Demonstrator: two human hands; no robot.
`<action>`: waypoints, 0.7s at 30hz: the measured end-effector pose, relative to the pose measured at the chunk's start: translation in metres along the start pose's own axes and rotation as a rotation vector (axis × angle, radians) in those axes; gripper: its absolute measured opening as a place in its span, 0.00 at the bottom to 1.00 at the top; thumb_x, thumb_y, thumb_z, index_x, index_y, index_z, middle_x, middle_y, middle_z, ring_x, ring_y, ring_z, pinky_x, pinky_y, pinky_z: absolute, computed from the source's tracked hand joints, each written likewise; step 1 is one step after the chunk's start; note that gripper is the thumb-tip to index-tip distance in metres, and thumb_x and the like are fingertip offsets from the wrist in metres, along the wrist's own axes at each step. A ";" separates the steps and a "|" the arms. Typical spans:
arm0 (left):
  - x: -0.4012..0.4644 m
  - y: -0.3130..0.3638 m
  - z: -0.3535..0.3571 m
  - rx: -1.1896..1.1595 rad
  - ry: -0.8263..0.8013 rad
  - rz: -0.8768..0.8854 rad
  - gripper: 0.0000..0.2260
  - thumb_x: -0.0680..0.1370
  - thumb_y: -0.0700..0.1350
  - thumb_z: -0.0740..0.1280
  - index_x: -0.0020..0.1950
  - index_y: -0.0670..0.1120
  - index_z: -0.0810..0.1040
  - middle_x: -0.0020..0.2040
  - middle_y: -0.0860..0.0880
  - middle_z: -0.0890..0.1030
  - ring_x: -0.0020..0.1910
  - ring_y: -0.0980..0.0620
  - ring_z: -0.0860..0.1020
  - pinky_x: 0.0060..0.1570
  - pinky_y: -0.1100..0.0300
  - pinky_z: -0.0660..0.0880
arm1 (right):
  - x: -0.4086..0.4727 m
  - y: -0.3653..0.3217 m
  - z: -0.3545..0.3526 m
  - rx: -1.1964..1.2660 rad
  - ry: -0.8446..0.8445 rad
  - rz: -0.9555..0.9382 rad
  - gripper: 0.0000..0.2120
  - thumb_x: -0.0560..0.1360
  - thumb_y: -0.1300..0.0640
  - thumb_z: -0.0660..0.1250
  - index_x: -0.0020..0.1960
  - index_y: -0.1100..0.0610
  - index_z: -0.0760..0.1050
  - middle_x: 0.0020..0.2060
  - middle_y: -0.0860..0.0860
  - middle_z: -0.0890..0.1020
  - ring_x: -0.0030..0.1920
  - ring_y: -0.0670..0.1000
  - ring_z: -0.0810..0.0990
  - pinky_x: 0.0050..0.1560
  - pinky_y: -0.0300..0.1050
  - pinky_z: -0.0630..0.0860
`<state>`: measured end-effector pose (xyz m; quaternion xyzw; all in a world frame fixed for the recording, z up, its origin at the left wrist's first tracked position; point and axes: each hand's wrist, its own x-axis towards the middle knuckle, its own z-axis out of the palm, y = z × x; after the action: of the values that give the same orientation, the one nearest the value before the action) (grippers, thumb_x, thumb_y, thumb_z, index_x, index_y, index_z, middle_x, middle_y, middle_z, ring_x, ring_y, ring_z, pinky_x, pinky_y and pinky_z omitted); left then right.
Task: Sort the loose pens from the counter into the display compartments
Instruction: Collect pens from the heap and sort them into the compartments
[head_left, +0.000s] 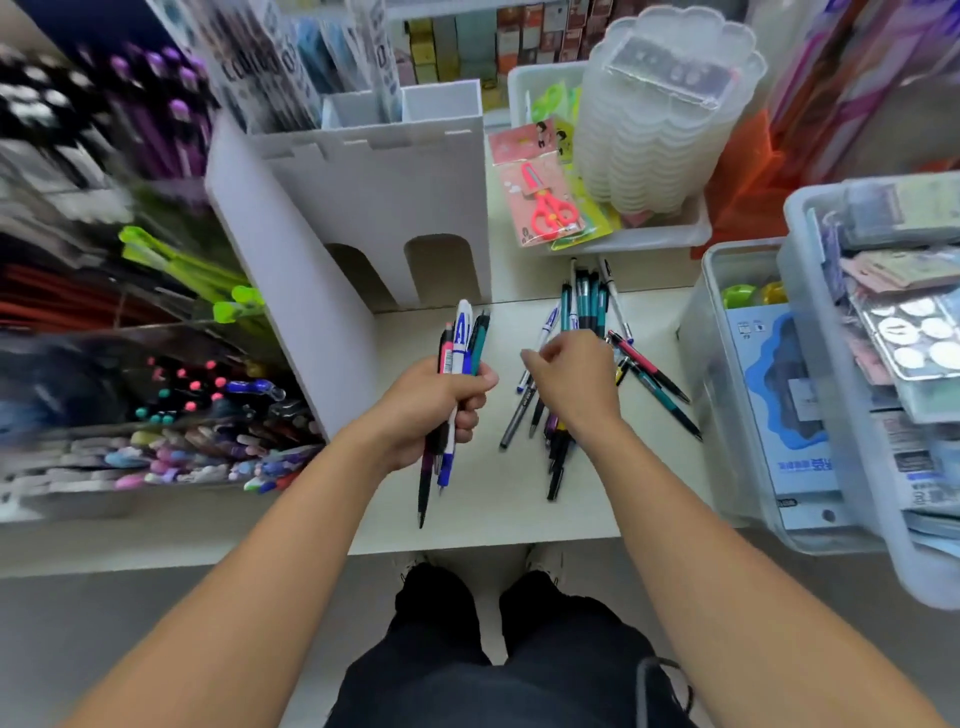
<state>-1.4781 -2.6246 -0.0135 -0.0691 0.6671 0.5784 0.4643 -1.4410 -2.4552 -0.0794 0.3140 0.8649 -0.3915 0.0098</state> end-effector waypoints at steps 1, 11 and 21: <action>-0.010 0.000 -0.002 -0.053 0.003 -0.002 0.03 0.81 0.43 0.68 0.52 0.44 0.75 0.31 0.50 0.70 0.28 0.55 0.67 0.28 0.64 0.68 | 0.016 -0.008 0.007 -0.059 0.003 0.016 0.17 0.75 0.50 0.72 0.34 0.61 0.75 0.31 0.53 0.79 0.33 0.55 0.78 0.35 0.43 0.71; -0.068 0.009 -0.027 -0.275 -0.026 0.062 0.05 0.81 0.43 0.68 0.51 0.45 0.73 0.30 0.50 0.70 0.26 0.54 0.67 0.26 0.63 0.68 | 0.061 -0.022 0.045 -0.414 -0.091 0.107 0.06 0.74 0.61 0.69 0.43 0.61 0.73 0.47 0.60 0.82 0.48 0.61 0.82 0.41 0.46 0.74; -0.077 0.004 -0.040 -0.062 0.127 0.138 0.04 0.80 0.39 0.63 0.48 0.44 0.69 0.34 0.47 0.69 0.26 0.52 0.67 0.25 0.60 0.67 | 0.065 -0.030 0.020 -0.184 -0.146 0.200 0.14 0.76 0.55 0.71 0.41 0.66 0.73 0.33 0.55 0.73 0.33 0.55 0.73 0.30 0.43 0.66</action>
<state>-1.4596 -2.6912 0.0390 -0.0739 0.6801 0.6238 0.3780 -1.5142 -2.4488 -0.0906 0.3672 0.8584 -0.3296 0.1401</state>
